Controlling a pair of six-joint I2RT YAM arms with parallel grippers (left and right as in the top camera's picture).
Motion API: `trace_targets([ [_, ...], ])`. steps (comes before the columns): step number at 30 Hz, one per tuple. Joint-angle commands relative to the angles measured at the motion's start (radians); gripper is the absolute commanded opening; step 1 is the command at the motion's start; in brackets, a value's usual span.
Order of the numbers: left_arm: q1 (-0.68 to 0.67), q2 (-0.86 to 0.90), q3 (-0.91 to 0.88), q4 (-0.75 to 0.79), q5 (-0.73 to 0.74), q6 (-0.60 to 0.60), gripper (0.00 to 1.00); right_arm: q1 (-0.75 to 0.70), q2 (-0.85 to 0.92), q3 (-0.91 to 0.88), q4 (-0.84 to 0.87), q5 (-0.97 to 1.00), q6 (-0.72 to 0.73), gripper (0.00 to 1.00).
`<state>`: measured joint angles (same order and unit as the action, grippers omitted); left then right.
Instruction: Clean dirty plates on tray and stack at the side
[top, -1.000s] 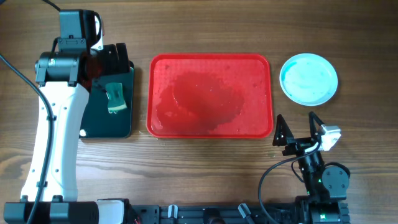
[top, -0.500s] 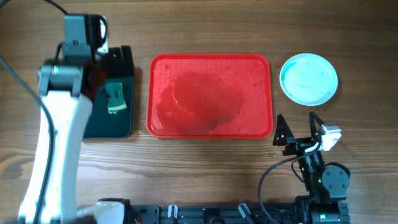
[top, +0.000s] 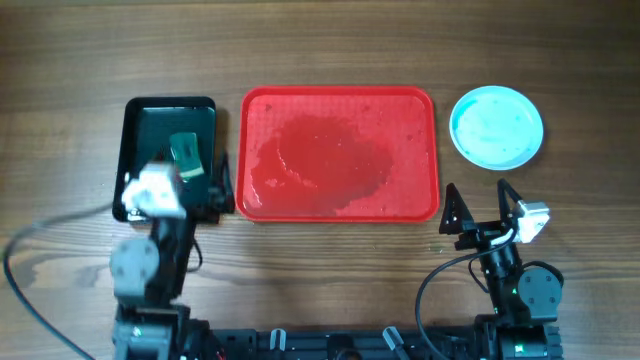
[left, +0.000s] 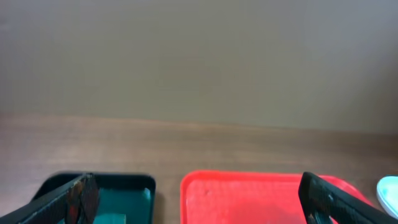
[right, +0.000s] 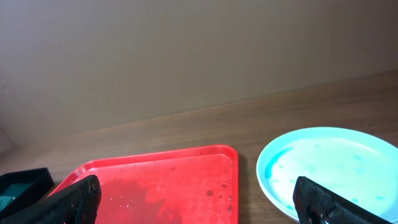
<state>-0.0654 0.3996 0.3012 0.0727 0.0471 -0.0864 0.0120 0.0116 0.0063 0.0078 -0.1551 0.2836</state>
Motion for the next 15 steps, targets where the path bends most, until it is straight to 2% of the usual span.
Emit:
trace_targets([
  [1,0.040,-0.203,-0.180,0.022,0.039,-0.058,1.00,0.005,-0.009,-0.001,0.004,0.010,0.008,1.00],
  [7,0.060,-0.365,-0.295,-0.008,0.030,-0.056,1.00,0.005,-0.009,-0.001,0.004,0.010,0.008,1.00],
  [11,0.064,-0.397,-0.295,-0.130,0.031,-0.056,1.00,0.005,-0.009,-0.001,0.004,0.010,0.007,1.00],
  [15,0.064,-0.397,-0.295,-0.146,0.023,-0.049,1.00,0.005,-0.009,-0.001,0.004,0.010,0.008,1.00],
])
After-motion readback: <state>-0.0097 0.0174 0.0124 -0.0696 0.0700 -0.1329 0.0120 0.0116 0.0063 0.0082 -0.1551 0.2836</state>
